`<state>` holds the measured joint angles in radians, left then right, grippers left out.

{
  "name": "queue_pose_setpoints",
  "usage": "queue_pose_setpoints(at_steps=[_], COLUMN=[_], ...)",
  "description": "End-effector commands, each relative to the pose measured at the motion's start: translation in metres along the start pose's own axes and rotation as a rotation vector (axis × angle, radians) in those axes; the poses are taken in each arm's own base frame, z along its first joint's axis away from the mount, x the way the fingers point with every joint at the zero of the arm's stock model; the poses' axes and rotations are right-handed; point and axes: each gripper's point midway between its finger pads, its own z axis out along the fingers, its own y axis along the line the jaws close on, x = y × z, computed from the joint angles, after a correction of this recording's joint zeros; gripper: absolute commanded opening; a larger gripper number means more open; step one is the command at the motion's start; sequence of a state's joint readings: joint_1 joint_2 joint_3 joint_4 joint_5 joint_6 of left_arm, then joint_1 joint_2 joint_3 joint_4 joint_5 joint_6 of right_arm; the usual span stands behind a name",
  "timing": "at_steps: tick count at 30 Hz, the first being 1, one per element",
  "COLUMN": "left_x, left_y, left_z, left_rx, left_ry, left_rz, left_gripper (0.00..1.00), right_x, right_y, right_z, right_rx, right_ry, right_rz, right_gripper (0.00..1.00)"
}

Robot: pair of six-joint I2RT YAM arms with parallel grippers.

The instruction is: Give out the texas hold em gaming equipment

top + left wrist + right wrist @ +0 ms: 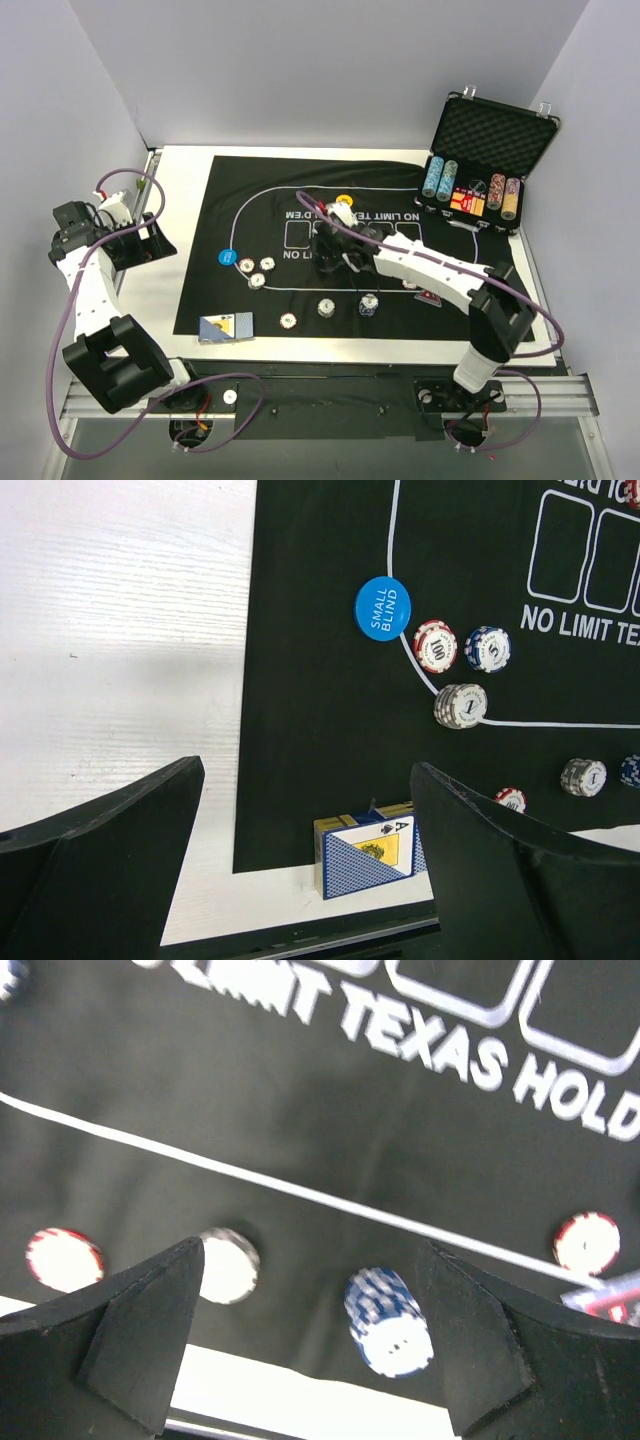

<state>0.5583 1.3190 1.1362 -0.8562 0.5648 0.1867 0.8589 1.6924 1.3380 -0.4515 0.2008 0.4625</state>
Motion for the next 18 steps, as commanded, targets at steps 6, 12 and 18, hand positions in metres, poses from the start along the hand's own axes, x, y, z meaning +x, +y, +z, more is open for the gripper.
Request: queue_pose_setpoints(at_steps=[6,12,18], left_x=[-0.010,-0.013,-0.017], left_y=[-0.004,-0.004,-0.002], left_z=[-0.005,-0.007,-0.009], left_rx=[0.016,0.011,0.000], left_ry=[-0.046,-0.048,-0.052], left_rz=[0.024,0.024,0.030], left_gripper=[0.96,0.96,0.96], right_x=[0.071,0.080,0.094], right_y=[-0.058,-0.066,-0.056], right_z=[-0.008,-0.005,0.005], right_rx=[0.156,0.165,0.112], right_ry=[0.067,0.083,0.125], right_rz=[0.012,0.028,0.051], right_gripper=[0.82,0.82,0.79])
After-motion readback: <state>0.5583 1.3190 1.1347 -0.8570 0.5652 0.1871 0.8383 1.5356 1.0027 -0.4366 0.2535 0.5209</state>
